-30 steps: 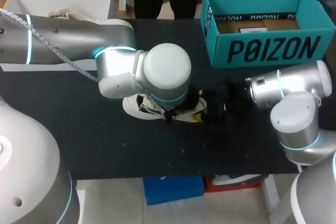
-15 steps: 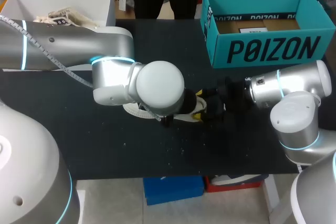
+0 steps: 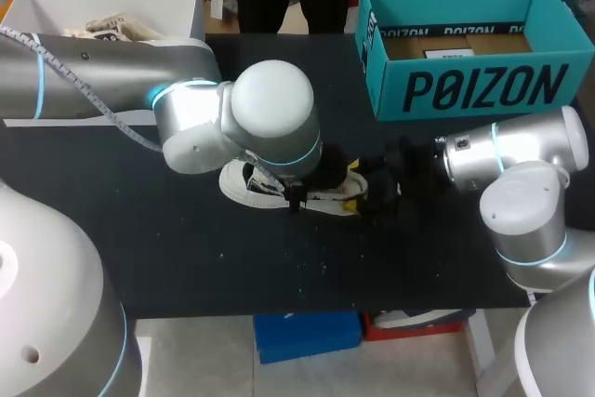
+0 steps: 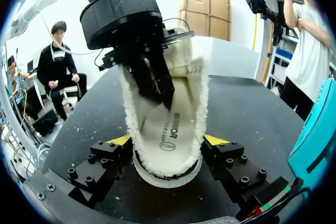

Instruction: Take the shoe out of the shoebox, open the shoe tongue, remove and reinsert the insole, then place the shoe into the shoebox

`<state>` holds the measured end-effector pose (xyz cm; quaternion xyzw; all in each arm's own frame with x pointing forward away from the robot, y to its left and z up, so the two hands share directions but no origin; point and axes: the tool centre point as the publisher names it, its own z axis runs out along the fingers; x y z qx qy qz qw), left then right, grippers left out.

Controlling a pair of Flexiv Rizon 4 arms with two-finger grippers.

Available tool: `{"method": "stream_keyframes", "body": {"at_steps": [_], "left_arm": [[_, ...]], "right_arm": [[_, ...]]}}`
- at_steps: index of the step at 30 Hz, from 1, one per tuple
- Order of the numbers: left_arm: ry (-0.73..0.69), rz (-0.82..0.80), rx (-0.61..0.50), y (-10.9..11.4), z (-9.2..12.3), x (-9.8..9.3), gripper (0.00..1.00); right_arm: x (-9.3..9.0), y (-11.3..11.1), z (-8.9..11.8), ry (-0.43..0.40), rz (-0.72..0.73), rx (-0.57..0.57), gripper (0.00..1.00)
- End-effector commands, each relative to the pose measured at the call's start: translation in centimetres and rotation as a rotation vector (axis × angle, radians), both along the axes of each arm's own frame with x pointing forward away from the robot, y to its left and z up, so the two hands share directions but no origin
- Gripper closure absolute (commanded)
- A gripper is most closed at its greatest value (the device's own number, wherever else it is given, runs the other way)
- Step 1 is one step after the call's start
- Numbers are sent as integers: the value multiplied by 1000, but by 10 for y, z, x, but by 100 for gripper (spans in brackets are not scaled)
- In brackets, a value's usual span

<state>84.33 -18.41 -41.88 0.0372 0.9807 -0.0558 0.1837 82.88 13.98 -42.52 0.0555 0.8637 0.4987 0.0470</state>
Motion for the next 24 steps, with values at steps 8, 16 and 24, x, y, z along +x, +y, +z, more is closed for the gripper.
{"method": "stream_keyframes", "body": {"at_steps": [8,16,24], "left_arm": [[30,2,-84,3,39,7,100],[44,-6,-131,5,53,1,100],[94,-70,-156,-11,42,-11,100]], "right_arm": [[0,1,-3,1,0,-2,100],[0,1,-3,1,0,-2,100],[0,1,-3,1,0,-2,100]]}}
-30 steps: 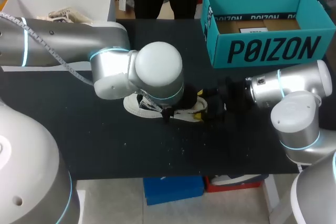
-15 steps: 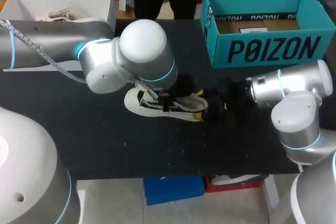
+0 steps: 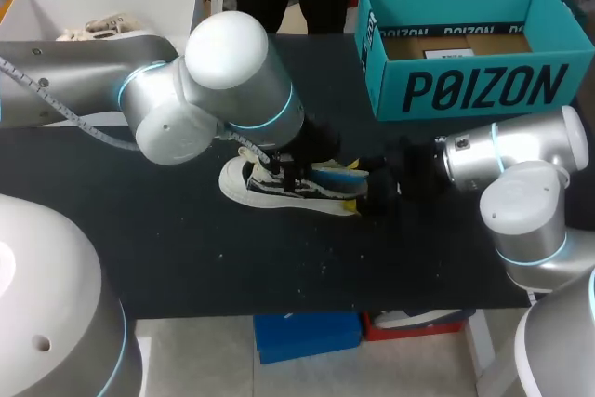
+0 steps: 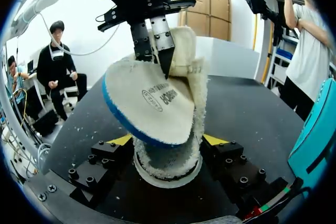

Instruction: Take the shoe out of the shoebox, open the shoe tongue, remove and reinsert the insole, then place the shoe into the shoebox

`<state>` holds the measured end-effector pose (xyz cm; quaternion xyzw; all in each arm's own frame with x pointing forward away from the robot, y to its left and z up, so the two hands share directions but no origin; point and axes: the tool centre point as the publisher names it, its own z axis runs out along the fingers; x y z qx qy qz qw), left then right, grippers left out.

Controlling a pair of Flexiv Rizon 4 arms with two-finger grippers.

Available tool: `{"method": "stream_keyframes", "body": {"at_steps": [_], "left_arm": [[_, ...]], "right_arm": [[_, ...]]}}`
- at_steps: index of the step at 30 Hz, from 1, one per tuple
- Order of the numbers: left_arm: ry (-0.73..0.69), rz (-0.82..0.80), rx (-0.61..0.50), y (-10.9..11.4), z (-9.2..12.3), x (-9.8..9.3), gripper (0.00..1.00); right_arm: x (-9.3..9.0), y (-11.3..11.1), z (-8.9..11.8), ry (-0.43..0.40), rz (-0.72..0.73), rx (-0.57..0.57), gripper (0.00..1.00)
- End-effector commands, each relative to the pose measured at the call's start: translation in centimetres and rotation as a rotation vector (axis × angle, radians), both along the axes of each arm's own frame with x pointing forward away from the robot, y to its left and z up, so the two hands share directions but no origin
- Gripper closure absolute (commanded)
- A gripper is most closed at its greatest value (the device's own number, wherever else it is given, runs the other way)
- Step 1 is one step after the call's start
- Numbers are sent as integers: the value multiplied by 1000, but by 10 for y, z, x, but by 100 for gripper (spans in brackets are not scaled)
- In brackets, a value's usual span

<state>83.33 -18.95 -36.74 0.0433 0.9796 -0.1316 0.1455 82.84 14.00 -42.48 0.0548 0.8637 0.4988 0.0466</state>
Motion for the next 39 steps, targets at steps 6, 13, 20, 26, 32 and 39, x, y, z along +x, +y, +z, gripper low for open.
{"method": "stream_keyframes", "body": {"at_steps": [6,13,20,26,32,39], "left_arm": [[26,-53,-33,-13,-17,-4,92],[24,-129,-92,-22,-13,-2,45],[-20,-176,-111,-40,-13,-3,50],[-63,-211,-116,-56,-11,-6,53],[-81,-190,-129,-64,-12,-5,56],[-122,-167,-121,-70,-14,-7,56]], "right_arm": [[0,1,-4,1,-1,-2,100],[0,1,-4,1,-1,-2,100],[0,1,-4,1,-1,-2,100],[0,1,-4,1,-1,-2,100],[0,1,-4,1,-1,-2,100],[0,1,-4,1,-1,-2,100]]}}
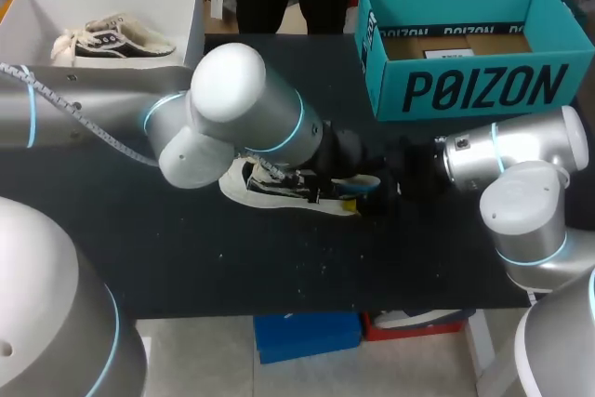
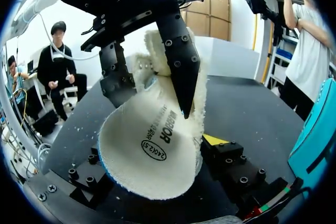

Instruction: Take the shoe out of the shoebox, open the shoe tongue, remove and reinsert the insole, then place the shoe into the shoebox

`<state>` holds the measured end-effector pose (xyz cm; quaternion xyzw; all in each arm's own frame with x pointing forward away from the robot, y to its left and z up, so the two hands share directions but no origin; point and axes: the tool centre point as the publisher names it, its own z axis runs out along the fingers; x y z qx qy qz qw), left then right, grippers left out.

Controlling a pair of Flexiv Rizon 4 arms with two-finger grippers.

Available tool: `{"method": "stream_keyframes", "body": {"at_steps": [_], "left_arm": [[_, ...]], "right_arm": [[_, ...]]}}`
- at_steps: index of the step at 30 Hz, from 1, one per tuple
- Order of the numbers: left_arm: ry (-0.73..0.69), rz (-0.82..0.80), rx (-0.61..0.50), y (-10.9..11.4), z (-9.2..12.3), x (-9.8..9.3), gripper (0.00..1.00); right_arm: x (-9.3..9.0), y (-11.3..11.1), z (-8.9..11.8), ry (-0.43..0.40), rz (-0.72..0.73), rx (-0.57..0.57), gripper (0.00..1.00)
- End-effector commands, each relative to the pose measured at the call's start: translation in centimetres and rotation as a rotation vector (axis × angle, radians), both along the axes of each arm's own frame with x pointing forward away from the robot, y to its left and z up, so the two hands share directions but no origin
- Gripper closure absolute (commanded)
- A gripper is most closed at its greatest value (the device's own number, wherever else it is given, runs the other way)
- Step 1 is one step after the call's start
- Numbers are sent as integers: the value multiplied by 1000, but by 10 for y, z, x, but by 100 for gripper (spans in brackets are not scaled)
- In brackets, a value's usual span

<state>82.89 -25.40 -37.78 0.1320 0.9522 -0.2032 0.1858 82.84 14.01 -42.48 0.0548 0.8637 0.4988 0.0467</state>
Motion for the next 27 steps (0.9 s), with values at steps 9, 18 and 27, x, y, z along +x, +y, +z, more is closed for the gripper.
{"method": "stream_keyframes", "body": {"at_steps": [9,18,27], "left_arm": [[-38,23,-13,-9,-1,-4,72],[-52,9,-35,0,10,-7,100],[18,15,-204,9,68,-26,100]], "right_arm": [[0,1,-4,1,-1,-2,100],[0,1,-4,1,-1,-2,100],[0,1,-4,1,-1,-2,100]]}}
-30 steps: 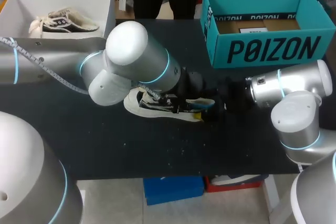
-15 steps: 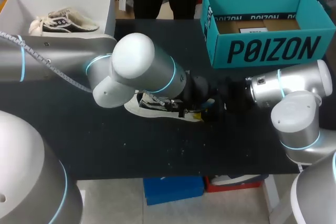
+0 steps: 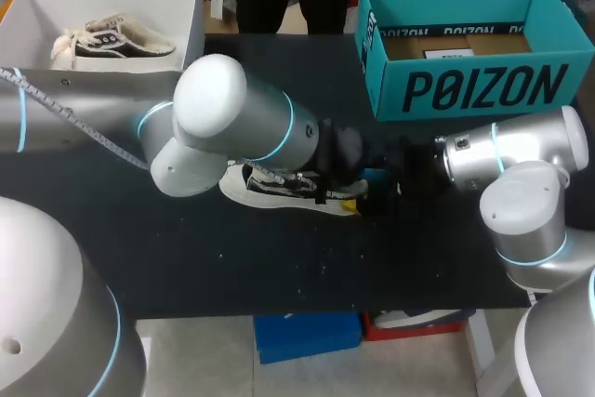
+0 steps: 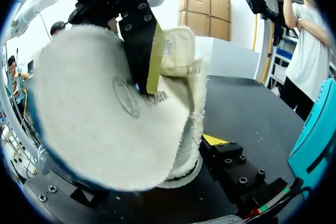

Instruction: Take the shoe out of the shoebox, open the shoe tongue, remove and reinsert the insole, then place the shoe into the shoebox

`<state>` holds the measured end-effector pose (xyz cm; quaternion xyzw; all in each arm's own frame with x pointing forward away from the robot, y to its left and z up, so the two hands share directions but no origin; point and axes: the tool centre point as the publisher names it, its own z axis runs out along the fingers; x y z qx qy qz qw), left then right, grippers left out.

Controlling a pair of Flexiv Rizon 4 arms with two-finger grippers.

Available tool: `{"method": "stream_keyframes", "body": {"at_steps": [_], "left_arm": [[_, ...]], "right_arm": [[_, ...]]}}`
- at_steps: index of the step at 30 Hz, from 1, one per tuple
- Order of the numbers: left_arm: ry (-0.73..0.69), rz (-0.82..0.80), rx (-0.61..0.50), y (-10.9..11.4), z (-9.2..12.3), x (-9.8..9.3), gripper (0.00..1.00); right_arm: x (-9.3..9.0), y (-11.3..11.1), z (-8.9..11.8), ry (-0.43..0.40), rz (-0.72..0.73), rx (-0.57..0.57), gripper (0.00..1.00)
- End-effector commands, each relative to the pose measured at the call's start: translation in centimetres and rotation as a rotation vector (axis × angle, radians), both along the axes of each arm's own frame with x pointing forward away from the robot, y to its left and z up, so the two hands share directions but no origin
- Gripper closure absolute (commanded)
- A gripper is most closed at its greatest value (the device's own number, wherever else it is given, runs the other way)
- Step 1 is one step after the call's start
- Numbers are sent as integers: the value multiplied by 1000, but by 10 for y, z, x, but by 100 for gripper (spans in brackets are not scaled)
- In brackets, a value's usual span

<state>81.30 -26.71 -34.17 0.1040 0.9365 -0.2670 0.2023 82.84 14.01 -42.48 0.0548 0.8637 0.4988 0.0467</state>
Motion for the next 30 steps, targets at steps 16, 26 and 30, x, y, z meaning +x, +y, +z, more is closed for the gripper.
{"method": "stream_keyframes", "body": {"at_steps": [16,26,30], "left_arm": [[301,-80,-603,7,224,-71,100],[422,-100,-735,11,255,-81,100],[422,-100,-735,11,255,-81,100]], "right_arm": [[0,1,-4,1,-1,-2,100],[0,1,-4,1,-1,-2,100],[0,1,-4,1,-1,-2,100]]}}
